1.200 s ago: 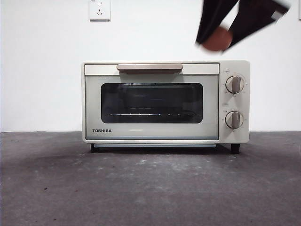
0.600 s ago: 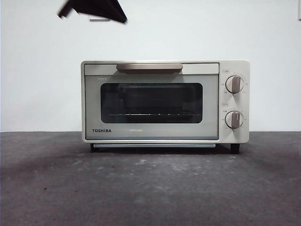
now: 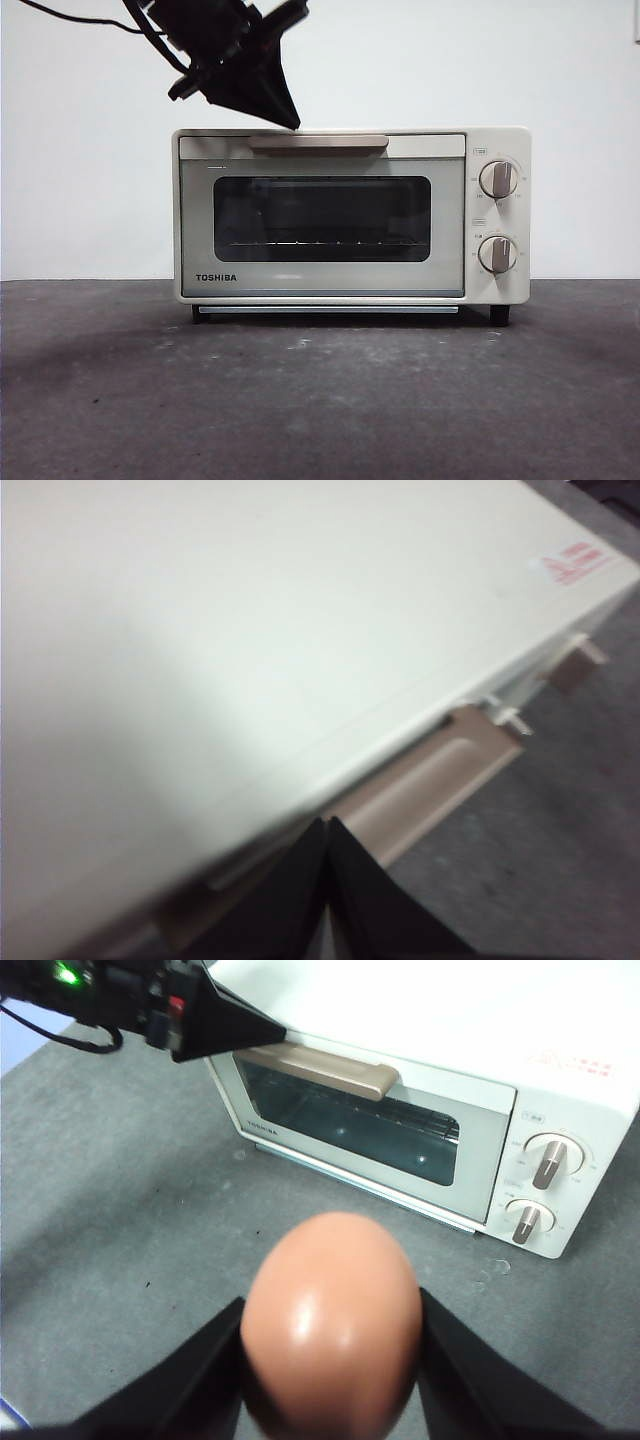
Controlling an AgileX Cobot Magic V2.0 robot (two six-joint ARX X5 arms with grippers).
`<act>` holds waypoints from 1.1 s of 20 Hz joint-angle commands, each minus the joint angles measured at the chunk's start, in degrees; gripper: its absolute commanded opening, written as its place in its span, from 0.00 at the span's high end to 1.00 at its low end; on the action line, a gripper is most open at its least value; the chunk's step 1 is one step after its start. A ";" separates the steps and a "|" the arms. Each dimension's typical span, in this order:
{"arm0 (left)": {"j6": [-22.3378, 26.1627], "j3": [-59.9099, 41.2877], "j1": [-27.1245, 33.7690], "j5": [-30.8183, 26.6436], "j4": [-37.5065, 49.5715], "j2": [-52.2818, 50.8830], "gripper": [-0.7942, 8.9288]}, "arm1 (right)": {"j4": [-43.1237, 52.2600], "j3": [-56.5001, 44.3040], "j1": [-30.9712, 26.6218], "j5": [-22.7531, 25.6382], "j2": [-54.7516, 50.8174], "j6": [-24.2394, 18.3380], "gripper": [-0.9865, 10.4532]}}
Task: Eggoven
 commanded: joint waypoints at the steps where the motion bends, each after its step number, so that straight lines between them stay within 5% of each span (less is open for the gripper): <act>1: 1.66 1.46 -0.61 -0.81 1.90 1.90 0.91 | -0.09 0.98 0.42 0.20 -0.24 -0.63 0.91; 9: 2.01 1.46 -1.09 -1.57 1.53 4.48 0.91 | -0.74 0.98 0.42 0.20 -0.90 -0.63 0.91; 22: 3.74 1.46 -8.61 -1.57 -11.61 4.72 0.91 | -0.59 0.98 0.42 0.20 -0.79 -0.66 0.91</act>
